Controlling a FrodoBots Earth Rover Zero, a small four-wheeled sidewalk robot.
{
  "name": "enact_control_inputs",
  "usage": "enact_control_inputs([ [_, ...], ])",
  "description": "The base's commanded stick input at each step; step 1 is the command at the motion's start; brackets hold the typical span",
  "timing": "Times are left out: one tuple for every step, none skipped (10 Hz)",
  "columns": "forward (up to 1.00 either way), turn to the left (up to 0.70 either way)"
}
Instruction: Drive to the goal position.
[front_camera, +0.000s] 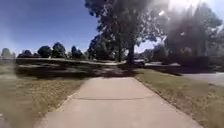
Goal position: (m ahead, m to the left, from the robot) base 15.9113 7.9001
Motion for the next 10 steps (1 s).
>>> enact_control_inputs([
  [0.85,0.00],
  [0.85,0.00],
  [0.85,0.00],
  [0.85,0.00],
  [0.85,0.00],
  [0.85,0.00],
  [0.85,0.00],
  [0.85,0.00],
  [0.85,0.00],
  [0.85,0.00],
])
